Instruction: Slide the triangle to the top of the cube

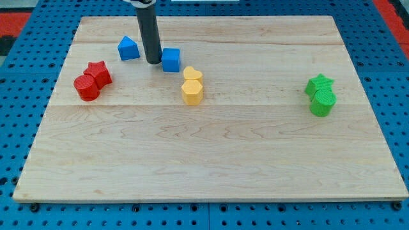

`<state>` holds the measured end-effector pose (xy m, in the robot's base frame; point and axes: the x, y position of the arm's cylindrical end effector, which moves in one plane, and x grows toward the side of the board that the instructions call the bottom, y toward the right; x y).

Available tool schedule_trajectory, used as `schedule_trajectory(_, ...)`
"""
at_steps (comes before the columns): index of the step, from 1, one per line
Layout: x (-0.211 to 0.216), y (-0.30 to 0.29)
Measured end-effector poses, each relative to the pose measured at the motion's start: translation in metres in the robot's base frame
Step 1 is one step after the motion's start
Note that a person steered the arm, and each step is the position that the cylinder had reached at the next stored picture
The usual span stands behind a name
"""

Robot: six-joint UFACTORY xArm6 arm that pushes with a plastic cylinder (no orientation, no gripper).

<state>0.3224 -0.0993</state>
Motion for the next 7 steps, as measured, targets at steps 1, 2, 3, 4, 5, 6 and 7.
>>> schedule_trajectory(1, -0.005, 0.017)
schedule_trajectory(2, 0.005, 0.047)
schedule_trajectory(3, 0.017, 0.050)
schedule_trajectory(4, 0.010, -0.029)
schedule_trajectory(5, -0.009, -0.090)
schedule_trajectory(6, -0.052, -0.095)
schedule_trajectory(7, -0.062, -0.134)
